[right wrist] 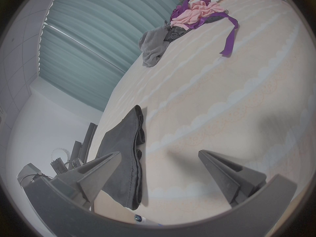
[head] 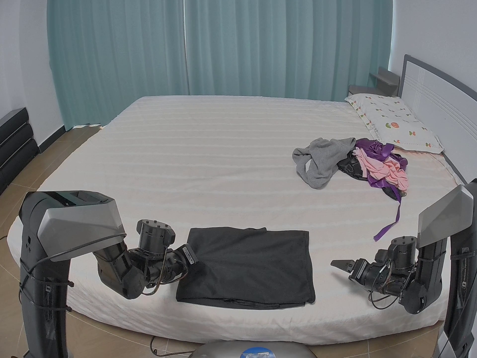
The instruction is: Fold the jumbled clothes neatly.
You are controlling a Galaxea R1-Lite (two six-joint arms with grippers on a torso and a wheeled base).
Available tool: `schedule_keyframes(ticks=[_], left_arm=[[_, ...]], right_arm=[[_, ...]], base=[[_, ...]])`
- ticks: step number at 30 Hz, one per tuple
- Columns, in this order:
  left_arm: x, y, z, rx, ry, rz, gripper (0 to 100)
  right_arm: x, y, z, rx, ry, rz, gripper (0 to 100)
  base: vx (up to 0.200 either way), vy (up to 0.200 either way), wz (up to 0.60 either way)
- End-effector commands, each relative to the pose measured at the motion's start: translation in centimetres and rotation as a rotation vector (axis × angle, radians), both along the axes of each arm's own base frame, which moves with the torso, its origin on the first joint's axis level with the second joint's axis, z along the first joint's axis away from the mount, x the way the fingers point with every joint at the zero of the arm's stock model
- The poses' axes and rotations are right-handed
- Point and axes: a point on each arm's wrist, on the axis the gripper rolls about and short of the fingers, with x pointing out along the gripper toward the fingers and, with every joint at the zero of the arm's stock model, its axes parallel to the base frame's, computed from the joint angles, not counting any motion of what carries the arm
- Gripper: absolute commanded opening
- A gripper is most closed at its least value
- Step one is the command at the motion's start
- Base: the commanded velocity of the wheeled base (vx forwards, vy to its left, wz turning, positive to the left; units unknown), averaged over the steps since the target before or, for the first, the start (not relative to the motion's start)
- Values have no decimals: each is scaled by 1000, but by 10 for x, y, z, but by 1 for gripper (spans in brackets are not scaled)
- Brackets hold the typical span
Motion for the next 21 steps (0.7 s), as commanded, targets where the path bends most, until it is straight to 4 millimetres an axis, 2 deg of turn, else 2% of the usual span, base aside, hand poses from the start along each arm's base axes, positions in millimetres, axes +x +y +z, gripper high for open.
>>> schedule_keyframes(ticks=[1, 14, 21], left_arm=[[2, 1, 4, -10, -10, 14, 0], [2, 10, 4, -8, -1, 40, 0], [0, 12, 6, -10, 4, 48, 0]], right_arm=[[0, 1, 0, 4, -10, 1, 100], [-4, 4, -1, 0, 3, 19, 100], [-5, 8, -2, -7, 8, 31, 100]], base=[[0, 0, 0], [0, 0, 0], [0, 200, 0]])
